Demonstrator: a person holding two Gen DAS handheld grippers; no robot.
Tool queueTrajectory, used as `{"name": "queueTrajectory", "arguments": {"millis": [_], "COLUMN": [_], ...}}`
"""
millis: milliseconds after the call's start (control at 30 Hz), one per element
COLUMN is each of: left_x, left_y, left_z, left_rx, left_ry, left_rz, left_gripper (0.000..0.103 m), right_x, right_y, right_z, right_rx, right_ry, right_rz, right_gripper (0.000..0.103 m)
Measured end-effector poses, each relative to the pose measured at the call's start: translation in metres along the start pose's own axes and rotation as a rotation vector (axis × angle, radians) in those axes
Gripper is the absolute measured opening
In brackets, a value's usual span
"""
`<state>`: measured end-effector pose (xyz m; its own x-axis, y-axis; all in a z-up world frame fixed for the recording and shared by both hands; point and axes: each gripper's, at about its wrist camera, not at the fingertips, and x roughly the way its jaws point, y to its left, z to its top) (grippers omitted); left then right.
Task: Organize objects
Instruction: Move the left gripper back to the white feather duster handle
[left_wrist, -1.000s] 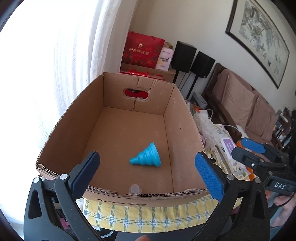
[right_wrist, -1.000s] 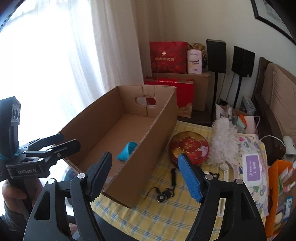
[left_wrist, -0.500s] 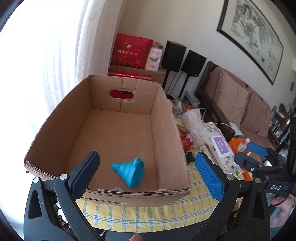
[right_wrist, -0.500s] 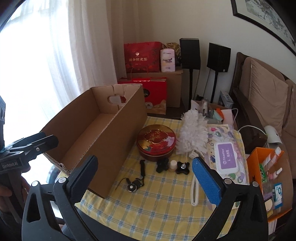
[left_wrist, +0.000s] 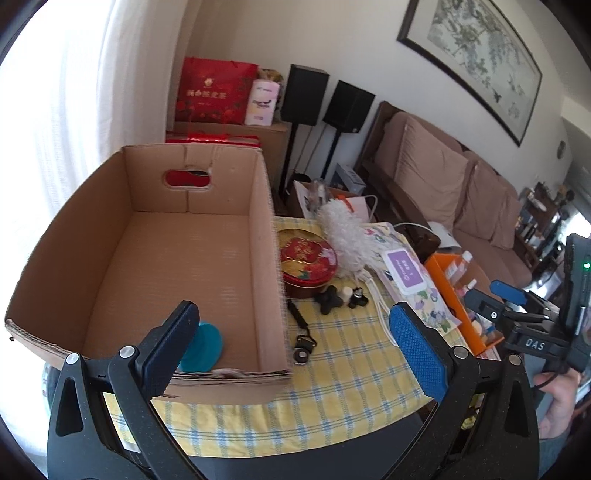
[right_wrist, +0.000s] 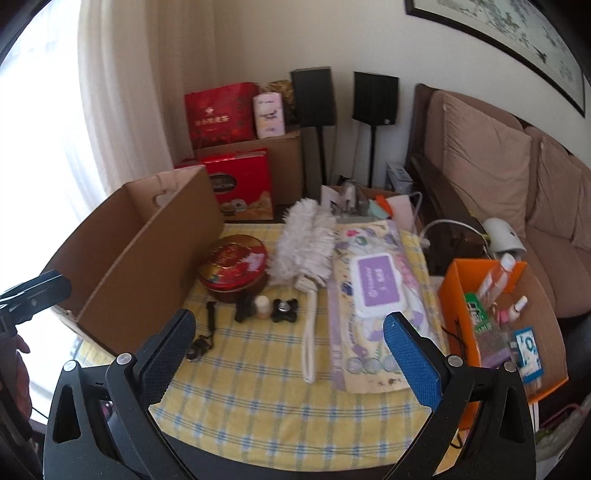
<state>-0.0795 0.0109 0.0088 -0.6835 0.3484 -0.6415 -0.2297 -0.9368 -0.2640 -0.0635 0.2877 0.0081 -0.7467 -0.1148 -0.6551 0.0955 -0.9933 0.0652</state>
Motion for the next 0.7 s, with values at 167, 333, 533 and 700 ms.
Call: {"name": "queueTrajectory", "arguments": {"millis": [167, 333, 533, 700], "left_x": [0.012, 0.025, 0.045, 0.072], "left_y": [-0.028, -0.054, -0.089, -0.116], "left_z": [-0.002, -0.005, -0.011, -0.022], "left_rx": [0.033, 0.07, 0.115, 0.15], "left_ry": [0.023, 0.037, 0.066, 0.121], "left_rz": [-0.03, -0.041, -0.086, -0.114], "left_gripper": [0.103, 0.103, 0.103, 0.103], "right_x": [-0.004, -0.005, -0.004, 0.0], "right_y": [-0.027, -0.05, -0.067, -0.08], "right_z": [-0.009, -0.014, -0.022, -0.027], "right_rx": [0.03, 0.074, 0.103, 0.137], "right_ry": [0.004, 0.01, 0.023, 0.038], "right_rz": [-0.06, -0.092, -0.109, -0.11], "right_gripper": [0.103, 0.103, 0.102, 0.1]}}
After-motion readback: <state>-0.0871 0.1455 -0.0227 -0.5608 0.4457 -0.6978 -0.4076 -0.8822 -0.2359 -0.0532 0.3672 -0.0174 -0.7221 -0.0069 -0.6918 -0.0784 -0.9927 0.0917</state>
